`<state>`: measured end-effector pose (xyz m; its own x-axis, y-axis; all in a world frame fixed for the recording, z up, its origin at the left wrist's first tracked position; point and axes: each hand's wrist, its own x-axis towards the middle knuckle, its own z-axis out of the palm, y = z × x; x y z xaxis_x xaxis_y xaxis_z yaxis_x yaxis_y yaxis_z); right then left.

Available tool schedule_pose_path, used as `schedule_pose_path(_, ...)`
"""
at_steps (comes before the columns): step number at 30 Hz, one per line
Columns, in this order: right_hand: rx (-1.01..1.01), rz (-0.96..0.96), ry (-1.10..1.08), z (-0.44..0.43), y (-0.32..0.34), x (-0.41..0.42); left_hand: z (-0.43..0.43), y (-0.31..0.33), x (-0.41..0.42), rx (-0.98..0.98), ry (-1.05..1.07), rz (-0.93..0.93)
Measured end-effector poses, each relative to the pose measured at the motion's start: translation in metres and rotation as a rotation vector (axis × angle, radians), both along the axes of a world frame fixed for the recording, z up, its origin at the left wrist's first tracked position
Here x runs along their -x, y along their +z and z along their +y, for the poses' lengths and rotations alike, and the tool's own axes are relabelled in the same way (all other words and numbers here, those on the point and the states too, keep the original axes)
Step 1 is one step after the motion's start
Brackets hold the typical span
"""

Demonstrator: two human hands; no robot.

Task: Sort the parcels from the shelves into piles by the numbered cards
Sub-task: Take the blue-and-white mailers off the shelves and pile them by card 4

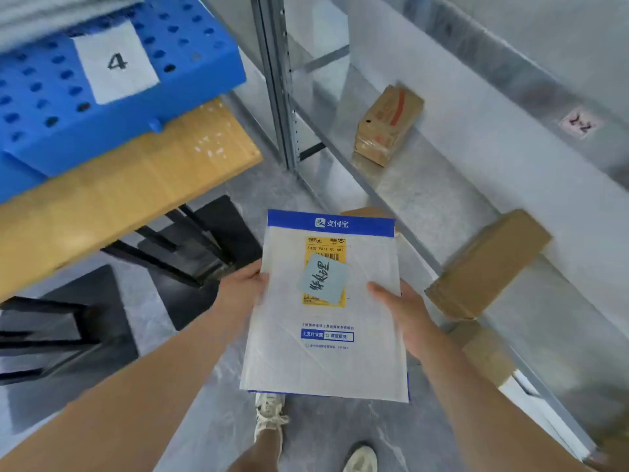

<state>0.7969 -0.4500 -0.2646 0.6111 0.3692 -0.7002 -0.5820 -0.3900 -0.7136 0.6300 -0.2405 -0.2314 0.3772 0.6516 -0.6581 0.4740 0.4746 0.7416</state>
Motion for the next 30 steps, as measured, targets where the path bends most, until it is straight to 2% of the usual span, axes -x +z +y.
schedule_pose_path(6, -0.074, -0.073, 0.114, -0.016, 0.136, -0.001, -0.010, 0.127, 0.033, 0.013, -0.103, -0.169)
schedule_pose_path(14, -0.070, -0.250, 0.276, -0.030, 0.277, 0.022, -0.081, 0.249, 0.081, -0.094, 0.173, -0.208)
schedule_pose_path(19, -0.116, -0.303, 0.276, -0.019, 0.325, 0.038, -0.080, 0.303, 0.105, -0.126, 0.257, -0.351)
schedule_pose_path(30, -0.168, -0.423, 0.379, 0.080, 0.382, 0.047, -0.022, 0.354, 0.131, -0.182, 0.421, -0.391)
